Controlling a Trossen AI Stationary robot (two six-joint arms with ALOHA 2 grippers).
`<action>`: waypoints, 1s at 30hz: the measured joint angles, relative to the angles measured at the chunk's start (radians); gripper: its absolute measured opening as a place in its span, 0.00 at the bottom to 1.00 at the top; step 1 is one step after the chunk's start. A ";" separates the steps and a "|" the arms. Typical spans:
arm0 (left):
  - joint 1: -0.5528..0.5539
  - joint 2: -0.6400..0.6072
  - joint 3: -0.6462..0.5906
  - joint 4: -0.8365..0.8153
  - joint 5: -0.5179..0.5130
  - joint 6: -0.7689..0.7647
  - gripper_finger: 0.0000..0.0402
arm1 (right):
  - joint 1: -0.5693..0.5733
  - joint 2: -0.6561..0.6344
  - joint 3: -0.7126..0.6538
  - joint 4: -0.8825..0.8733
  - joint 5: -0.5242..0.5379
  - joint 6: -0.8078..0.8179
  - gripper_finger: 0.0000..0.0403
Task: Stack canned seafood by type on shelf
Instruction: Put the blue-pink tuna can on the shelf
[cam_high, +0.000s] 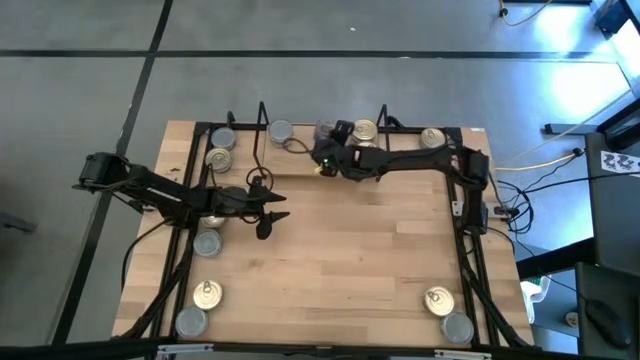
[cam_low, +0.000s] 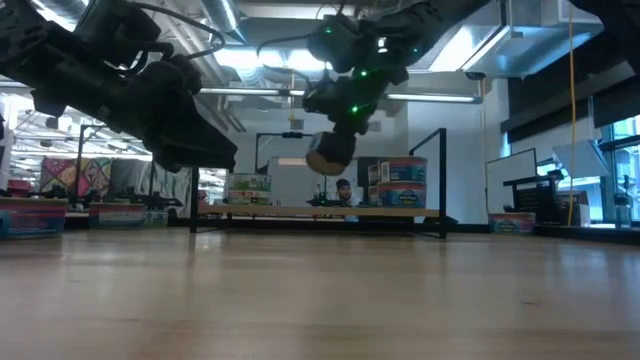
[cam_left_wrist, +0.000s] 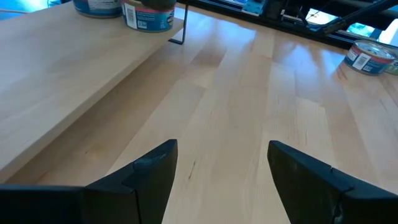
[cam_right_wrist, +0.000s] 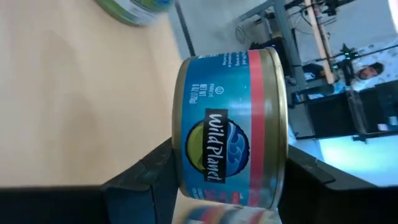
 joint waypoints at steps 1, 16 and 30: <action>0.000 0.000 0.000 0.000 0.000 0.000 0.62 | 0.006 0.013 0.009 0.000 -0.011 0.012 0.49; 0.000 0.000 0.000 0.001 0.000 0.000 0.62 | -0.080 0.123 0.030 -0.086 0.004 0.087 0.49; 0.000 0.000 0.000 0.000 0.000 0.000 0.62 | -0.095 0.120 0.030 -0.119 -0.129 0.100 0.81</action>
